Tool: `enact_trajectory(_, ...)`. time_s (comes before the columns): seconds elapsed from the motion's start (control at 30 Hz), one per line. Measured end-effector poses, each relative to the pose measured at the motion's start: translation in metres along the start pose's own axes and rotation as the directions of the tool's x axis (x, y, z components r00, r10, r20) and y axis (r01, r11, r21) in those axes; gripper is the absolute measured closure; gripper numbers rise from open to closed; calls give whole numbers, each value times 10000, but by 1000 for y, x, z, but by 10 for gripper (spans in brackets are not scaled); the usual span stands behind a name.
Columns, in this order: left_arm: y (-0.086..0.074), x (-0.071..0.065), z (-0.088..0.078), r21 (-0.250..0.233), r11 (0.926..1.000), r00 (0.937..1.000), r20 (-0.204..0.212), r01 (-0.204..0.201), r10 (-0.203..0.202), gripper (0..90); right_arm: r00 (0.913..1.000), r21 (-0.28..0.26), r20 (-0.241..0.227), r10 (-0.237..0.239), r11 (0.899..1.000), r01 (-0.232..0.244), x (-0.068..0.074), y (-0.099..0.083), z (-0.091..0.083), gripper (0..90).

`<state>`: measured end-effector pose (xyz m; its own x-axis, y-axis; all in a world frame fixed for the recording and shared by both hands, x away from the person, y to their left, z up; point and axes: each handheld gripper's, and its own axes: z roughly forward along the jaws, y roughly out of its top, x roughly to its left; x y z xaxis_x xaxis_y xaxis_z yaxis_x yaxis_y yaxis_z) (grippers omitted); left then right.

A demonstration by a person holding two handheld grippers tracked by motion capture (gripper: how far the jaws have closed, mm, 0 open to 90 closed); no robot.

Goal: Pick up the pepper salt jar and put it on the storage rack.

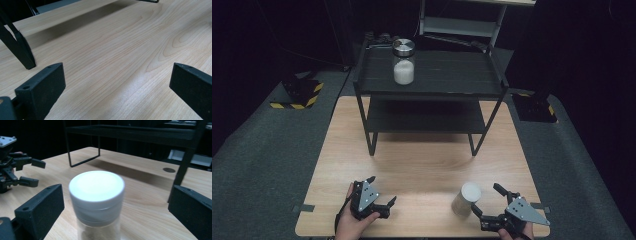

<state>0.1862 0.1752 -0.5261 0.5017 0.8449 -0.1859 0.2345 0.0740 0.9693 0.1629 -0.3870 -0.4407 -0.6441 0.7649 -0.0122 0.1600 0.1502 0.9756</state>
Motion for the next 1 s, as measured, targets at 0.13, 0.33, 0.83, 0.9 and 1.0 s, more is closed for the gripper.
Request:
enact_trajectory(0.13, 0, -1, 0, 8, 10000, 10000, -33, -9, 9, 8, 9999, 94, -137, -90, 9999, 92, 4, 0, 5, 4)
enact_trajectory(0.33, 0, -2, 1, 34, 10000, 9999, -141, -39, 39, 8, 9995, 217, -280, 136, 9997, -130, 5, -3, 15, 4)
enact_trajectory(0.83, 1, -3, 0, 88, 9999, 9998, -187, -119, 121, 8, 9986, 262, -506, 168, 9995, -155, 5, -11, 26, 213)
enact_trajectory(0.9, 0, -3, 0, 66, 9999, 9998, -191, -90, 91, 8, 9986, 271, -495, 200, 9995, -187, 5, -11, 25, 232)
enact_trajectory(1.0, 0, -4, 0, 73, 9998, 9996, -214, -176, 177, 8, 9981, 258, -487, 375, 9990, -363, 3, -12, 25, 272)
